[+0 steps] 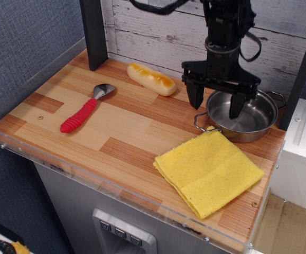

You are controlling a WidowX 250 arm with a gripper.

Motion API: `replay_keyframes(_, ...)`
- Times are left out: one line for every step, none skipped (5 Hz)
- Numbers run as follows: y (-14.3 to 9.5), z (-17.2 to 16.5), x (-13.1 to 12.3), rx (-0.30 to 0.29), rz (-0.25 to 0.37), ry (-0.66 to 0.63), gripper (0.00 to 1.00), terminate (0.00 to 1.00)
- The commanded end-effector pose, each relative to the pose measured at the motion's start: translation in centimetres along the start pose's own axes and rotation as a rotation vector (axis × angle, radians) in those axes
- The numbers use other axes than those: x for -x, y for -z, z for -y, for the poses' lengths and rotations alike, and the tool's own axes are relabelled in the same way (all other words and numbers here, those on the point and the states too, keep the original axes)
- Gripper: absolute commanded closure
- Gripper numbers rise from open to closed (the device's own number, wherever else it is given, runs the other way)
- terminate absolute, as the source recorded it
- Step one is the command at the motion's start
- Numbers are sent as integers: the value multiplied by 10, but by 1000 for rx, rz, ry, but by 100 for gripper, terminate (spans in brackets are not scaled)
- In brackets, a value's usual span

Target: Slide the silver pan closer to the red spoon.

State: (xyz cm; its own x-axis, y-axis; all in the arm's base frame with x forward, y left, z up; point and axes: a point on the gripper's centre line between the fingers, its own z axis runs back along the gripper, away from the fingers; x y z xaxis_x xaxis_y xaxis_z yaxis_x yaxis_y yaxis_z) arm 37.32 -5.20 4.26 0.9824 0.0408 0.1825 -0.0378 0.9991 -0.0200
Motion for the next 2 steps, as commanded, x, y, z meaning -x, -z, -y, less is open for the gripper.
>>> replay_keyframes(12, -10, 4, 14, -25, -42, 0, 0)
replay_keyframes(16, -13, 10, 8, -34, -65, 0, 0)
